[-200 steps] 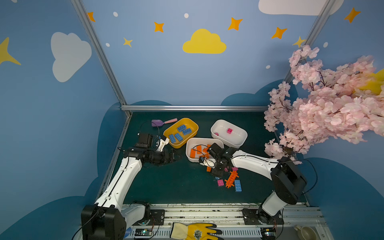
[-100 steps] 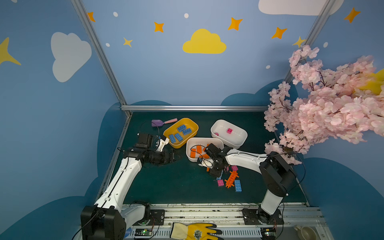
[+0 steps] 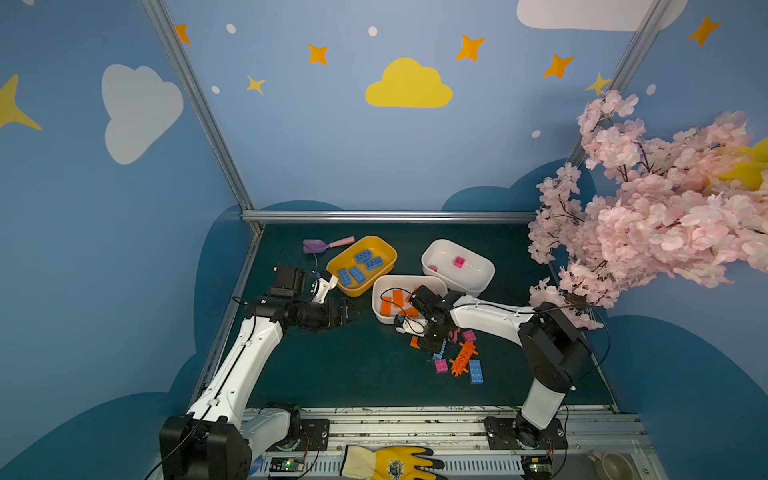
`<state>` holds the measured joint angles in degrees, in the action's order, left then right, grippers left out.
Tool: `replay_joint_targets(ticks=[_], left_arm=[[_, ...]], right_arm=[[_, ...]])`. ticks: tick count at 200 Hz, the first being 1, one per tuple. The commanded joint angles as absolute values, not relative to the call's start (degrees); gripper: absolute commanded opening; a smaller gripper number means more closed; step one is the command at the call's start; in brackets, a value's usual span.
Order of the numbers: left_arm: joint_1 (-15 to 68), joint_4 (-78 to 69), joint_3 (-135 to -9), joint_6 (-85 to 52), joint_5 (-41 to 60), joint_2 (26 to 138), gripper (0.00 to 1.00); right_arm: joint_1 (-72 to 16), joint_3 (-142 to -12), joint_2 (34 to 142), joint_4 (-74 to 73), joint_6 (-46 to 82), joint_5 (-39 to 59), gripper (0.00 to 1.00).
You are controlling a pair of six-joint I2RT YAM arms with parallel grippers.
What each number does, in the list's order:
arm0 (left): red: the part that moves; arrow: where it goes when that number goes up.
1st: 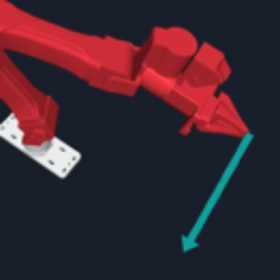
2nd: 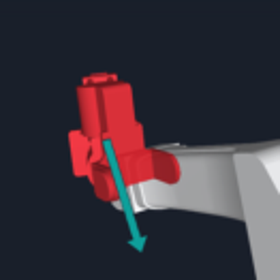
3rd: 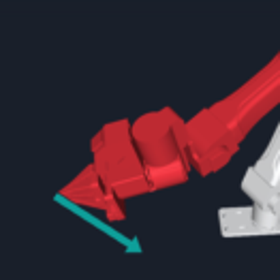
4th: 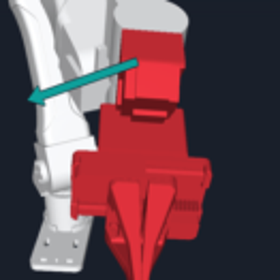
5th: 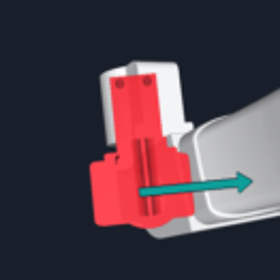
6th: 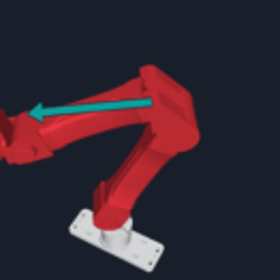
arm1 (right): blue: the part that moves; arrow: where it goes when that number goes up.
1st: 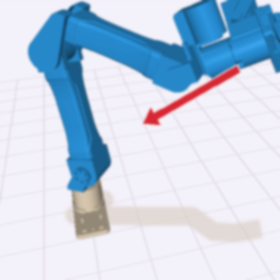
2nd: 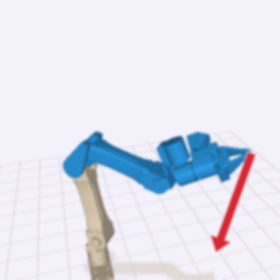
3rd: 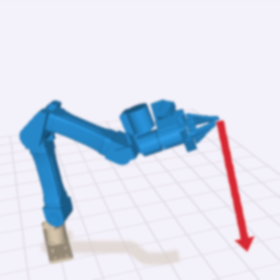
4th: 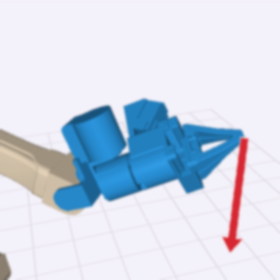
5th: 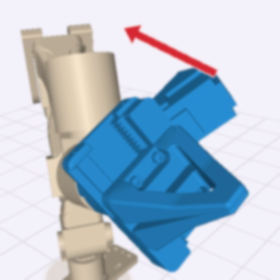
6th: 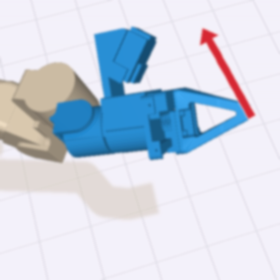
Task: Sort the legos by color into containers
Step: 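Grasp the orange brick with the right gripper and lift it, then lower the orange brick into the nearer white bin and release it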
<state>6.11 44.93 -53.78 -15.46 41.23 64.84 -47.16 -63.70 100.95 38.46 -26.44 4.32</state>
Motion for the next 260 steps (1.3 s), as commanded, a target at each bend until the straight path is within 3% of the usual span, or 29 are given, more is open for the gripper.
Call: replay_joint_targets(ticks=[1, 53, 109, 173, 194, 227, 260], left_arm=[[5.9, 45.4, -53.8, -15.2, 41.9, 63.8, 1.00], [5.9, 46.1, -54.2, -15.2, 41.3, 62.9, 1.00], [6.0, 46.0, -53.5, -16.1, 41.3, 62.0, 1.00], [6.0, 45.8, -52.7, -17.0, 40.7, 61.2, 1.00], [5.9, 45.4, -52.4, -17.2, 41.0, 61.6, 1.00], [5.9, 44.5, -51.9, -17.1, 40.8, 61.7, 1.00], [5.9, 44.0, -51.5, -17.4, 41.5, 61.5, 1.00]], right_arm=[[-46.7, -64.1, 93.5, 40.4, -23.5, 8.0, 0.24], [-40.6, -70.6, 87.8, 45.0, -25.1, 6.7, 0.24], [-36.0, -85.7, 102.3, 47.3, -31.5, 4.7, 0.25], [-35.8, -94.4, 114.7, 53.0, -35.2, 10.7, 0.28], [-36.4, -94.8, 115.8, 55.1, -35.6, 14.2, 0.33], [-36.0, -94.0, 114.9, 55.0, -34.2, 17.1, 0.55], [-35.2, -92.7, 110.8, 55.2, -32.6, 14.7, 0.59]])
